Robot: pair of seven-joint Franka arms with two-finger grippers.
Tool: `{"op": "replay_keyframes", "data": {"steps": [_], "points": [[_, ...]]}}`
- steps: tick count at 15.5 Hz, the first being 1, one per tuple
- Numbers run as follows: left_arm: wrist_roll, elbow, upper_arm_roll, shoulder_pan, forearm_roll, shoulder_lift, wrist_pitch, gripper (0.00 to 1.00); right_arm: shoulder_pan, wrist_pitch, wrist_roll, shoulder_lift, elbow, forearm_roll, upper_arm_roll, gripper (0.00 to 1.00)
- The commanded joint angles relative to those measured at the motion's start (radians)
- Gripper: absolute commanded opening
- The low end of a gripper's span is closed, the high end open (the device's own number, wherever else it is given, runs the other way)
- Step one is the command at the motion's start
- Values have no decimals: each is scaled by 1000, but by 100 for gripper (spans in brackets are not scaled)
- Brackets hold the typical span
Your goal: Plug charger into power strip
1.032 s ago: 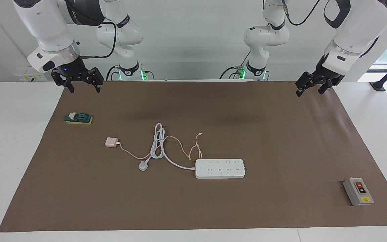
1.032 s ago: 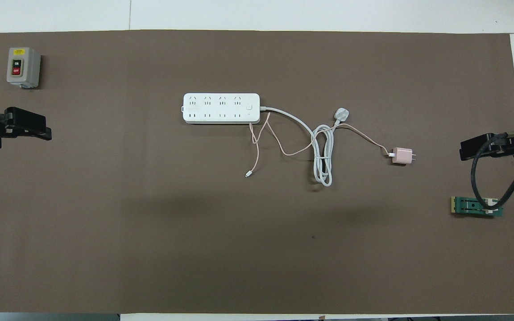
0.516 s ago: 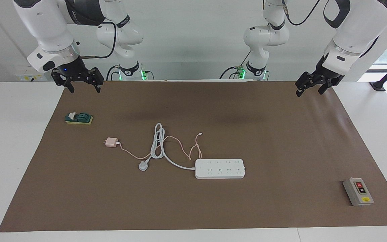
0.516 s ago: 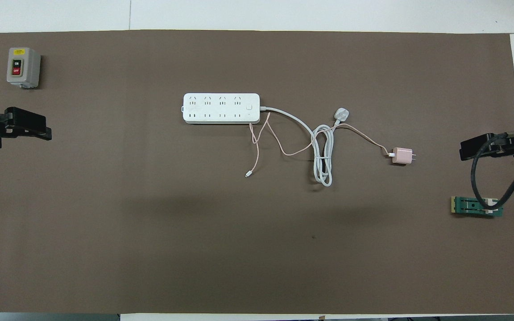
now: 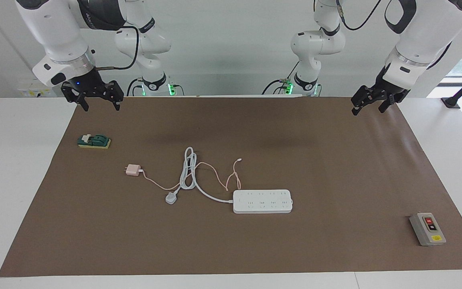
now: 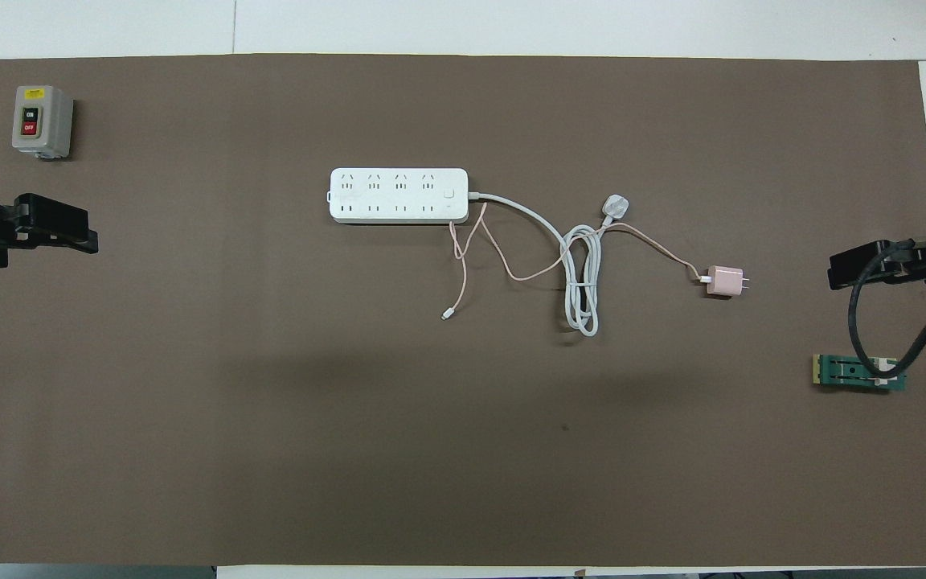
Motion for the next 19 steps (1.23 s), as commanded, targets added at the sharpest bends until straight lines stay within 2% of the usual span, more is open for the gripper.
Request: {"op": "replay_keyframes", "data": {"steps": [1,8,11,19], "points": [[7,-19,3,-2,-13,-19,10,100,-12,-8,-17,-11,-12,-14,7,100],[6,-21,1,-2,-13,-19,10,100,-12,-13,-18,-12,-12,-14,7,100],[7,-22,1,-2,-13,-19,11,100,-15,-82,-20,-14,-10,-14,-3,100],[6,-22,4,12,-13,-20,13,100,-39,-65,-11,-15,-9,-13,-6,100]]}}
